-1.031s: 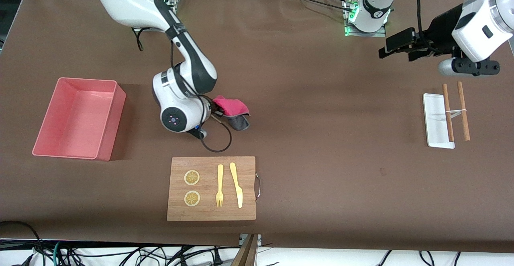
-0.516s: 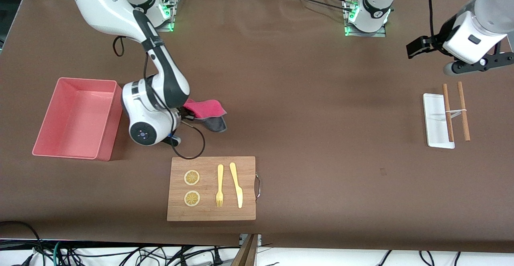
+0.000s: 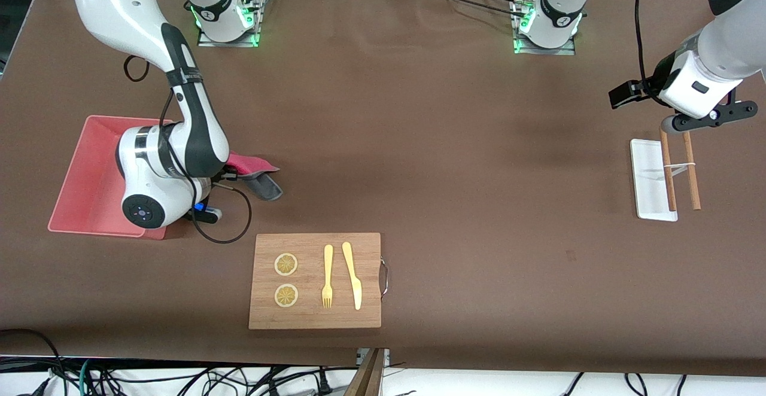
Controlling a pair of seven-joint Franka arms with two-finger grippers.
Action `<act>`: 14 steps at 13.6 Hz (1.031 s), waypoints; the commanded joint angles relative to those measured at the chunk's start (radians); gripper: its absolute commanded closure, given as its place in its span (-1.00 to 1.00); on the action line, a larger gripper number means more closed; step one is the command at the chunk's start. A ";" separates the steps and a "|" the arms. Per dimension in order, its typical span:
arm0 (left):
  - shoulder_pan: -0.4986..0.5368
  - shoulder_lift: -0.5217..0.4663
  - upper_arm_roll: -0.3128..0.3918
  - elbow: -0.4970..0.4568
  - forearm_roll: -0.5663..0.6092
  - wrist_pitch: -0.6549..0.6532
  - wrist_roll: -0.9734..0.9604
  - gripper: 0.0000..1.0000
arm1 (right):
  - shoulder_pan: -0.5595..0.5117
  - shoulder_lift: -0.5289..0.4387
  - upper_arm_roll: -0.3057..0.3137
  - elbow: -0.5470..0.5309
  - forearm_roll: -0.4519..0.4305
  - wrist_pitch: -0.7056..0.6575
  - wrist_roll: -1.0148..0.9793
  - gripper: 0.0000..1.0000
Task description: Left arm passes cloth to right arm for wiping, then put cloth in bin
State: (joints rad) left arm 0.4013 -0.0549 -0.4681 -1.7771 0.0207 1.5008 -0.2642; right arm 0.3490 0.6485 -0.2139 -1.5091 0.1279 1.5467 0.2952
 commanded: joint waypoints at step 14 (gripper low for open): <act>-0.289 0.024 0.308 0.097 0.012 0.015 0.071 -1.00 | 0.290 0.006 0.008 -0.005 0.176 0.228 0.402 1.00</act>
State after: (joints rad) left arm 0.1925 -0.0465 -0.2533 -1.6975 0.0207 1.5210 -0.2132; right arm 0.5852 0.6540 -0.1981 -1.5088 0.2726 1.7292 0.6129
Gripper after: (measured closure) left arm 0.000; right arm 0.982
